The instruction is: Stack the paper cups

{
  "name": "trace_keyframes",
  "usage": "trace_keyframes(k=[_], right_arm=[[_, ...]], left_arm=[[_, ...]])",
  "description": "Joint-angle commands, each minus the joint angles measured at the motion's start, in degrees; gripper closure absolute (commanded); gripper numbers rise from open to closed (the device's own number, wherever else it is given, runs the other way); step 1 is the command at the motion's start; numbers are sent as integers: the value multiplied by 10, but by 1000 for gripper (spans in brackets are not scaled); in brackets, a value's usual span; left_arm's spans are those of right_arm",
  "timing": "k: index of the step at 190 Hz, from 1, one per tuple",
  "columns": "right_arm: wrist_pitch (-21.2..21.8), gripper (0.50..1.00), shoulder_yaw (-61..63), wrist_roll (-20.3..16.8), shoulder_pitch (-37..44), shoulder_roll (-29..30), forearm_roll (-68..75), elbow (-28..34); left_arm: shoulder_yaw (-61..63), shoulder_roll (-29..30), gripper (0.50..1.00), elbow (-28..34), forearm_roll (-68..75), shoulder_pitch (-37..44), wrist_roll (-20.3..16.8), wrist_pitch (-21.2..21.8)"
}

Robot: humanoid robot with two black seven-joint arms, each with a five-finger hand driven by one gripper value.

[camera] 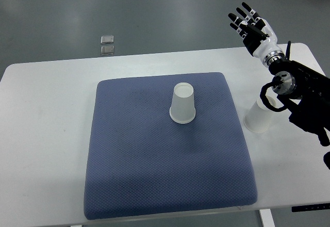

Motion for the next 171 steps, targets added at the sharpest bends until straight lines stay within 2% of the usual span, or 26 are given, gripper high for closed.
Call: trace_keyframes(k=[1,145,171], right_arm=[[-1,589,0,0,1,0,0,0],[-16,589,-4,-2,13,-7,-10,0],[-12,589,-4,-3,16,-24,-11,3]], left_arm=[[0,0,500,0,0,0,0,0],[0,0,500,0,0,0,0,0],[0,0,500,0,0,0,0,0]])
